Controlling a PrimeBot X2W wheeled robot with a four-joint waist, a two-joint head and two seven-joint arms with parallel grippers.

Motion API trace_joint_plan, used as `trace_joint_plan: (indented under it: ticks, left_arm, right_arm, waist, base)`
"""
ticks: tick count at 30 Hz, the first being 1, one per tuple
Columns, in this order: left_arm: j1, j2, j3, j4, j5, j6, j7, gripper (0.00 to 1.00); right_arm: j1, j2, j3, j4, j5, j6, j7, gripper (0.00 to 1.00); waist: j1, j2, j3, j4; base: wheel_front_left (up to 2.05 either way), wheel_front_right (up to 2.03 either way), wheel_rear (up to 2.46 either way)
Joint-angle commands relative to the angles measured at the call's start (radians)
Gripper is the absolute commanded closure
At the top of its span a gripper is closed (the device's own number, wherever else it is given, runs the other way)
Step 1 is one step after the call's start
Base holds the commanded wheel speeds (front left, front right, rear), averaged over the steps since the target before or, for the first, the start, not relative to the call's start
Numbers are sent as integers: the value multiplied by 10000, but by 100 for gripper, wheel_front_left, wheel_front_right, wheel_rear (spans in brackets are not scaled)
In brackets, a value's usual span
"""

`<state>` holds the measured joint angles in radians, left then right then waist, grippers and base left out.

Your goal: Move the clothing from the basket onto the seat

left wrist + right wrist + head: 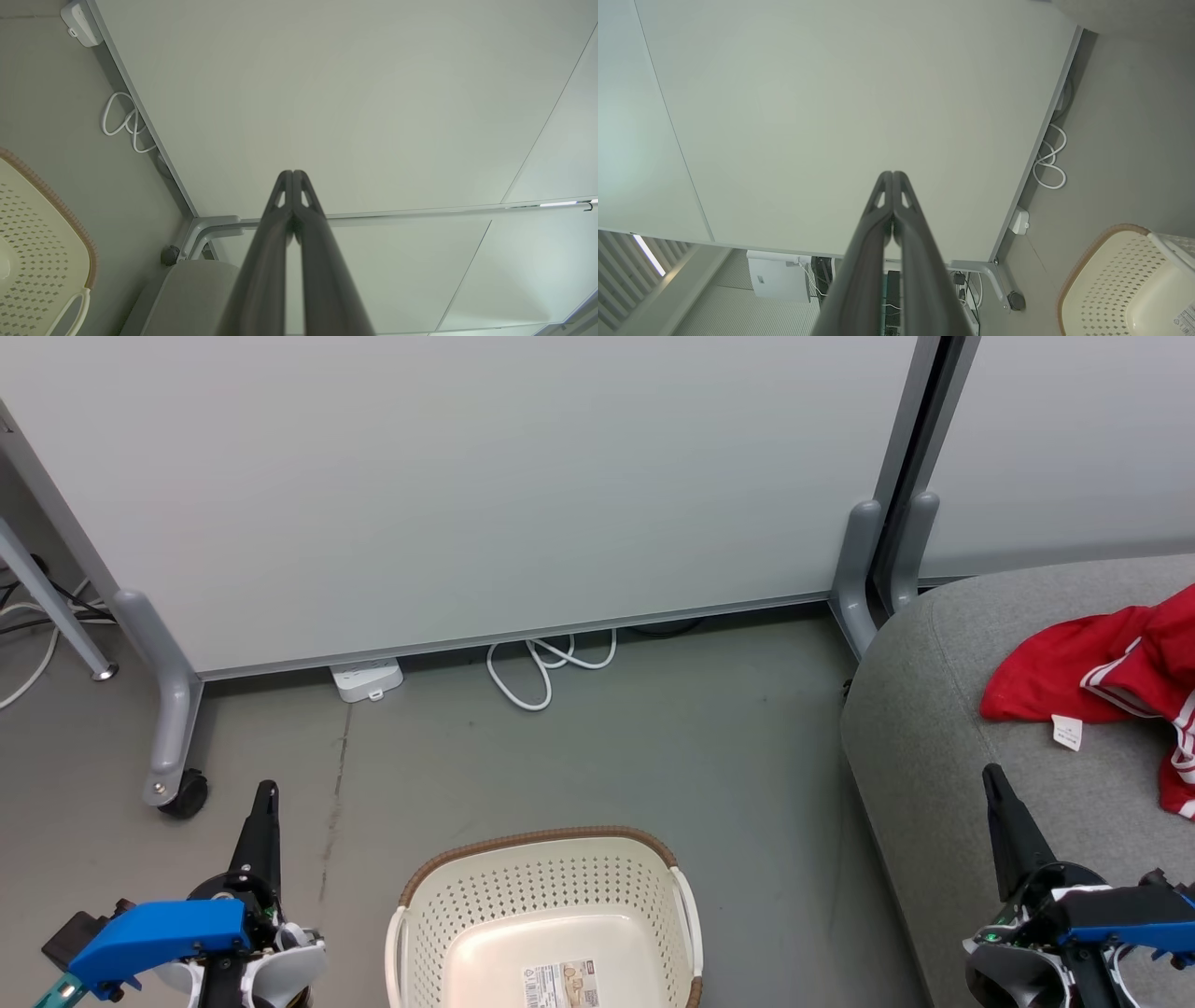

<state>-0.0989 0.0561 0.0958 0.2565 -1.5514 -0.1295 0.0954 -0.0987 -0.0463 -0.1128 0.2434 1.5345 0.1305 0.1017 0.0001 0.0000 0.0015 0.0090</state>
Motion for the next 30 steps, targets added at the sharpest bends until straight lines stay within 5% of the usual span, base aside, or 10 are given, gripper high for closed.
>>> trace_joint_plan:
  ticks: [1,30]
  left_arm:
    - [-126,-22,102,-73,-167,-20,62,100]
    - [-161,-56,204,-134,-635,-21,215,100]
  right_arm:
    - [-130,-66,-21,13,222,4,61,100]
    - [-173,-68,-23,37,793,4,150,100]
  waist:
    - [-1,0,2,-14]
    - [-1,0,12,-90]
  base:
    - [0,0,0]
    - [0,0,0]
